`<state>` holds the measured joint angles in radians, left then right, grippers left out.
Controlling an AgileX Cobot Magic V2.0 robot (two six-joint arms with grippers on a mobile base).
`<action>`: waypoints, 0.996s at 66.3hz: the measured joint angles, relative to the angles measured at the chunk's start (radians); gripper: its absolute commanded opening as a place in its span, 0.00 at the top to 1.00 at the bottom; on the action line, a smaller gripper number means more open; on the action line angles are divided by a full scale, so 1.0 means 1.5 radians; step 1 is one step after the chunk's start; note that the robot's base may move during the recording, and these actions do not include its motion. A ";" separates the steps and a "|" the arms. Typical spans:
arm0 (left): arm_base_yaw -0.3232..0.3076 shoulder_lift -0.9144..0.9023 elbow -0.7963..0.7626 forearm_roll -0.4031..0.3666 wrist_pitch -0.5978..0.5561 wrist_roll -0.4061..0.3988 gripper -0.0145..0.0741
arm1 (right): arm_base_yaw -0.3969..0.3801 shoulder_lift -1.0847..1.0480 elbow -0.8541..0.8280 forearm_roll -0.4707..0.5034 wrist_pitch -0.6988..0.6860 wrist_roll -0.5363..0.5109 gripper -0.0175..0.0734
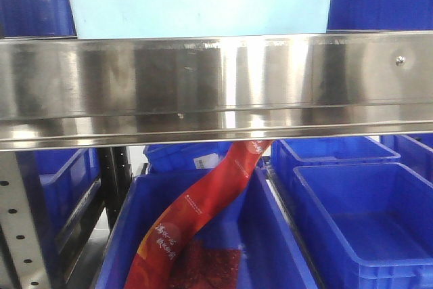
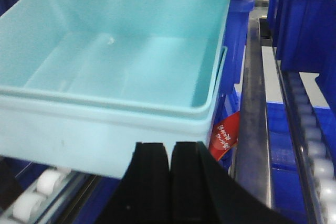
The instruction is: Move two blue bins to right shelf middle
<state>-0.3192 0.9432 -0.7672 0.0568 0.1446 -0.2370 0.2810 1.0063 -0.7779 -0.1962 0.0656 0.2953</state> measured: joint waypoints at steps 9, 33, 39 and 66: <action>0.000 -0.087 0.054 0.034 -0.002 0.000 0.96 | 0.000 -0.078 0.063 -0.003 -0.004 0.000 0.99; 0.000 -0.251 0.067 0.043 -0.012 0.000 0.96 | 0.000 -0.214 0.075 -0.003 0.012 0.000 0.99; 0.000 -0.264 0.067 0.043 -0.012 0.000 0.96 | 0.000 -0.217 0.075 -0.003 0.012 0.000 0.99; 0.000 -0.266 0.067 0.043 -0.012 0.000 0.96 | -0.037 -0.249 0.127 0.000 0.013 -0.013 0.99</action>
<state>-0.3192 0.5438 -0.6664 0.1215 0.1259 -0.2370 0.2262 0.6323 -0.5878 -0.1962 0.0847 0.2756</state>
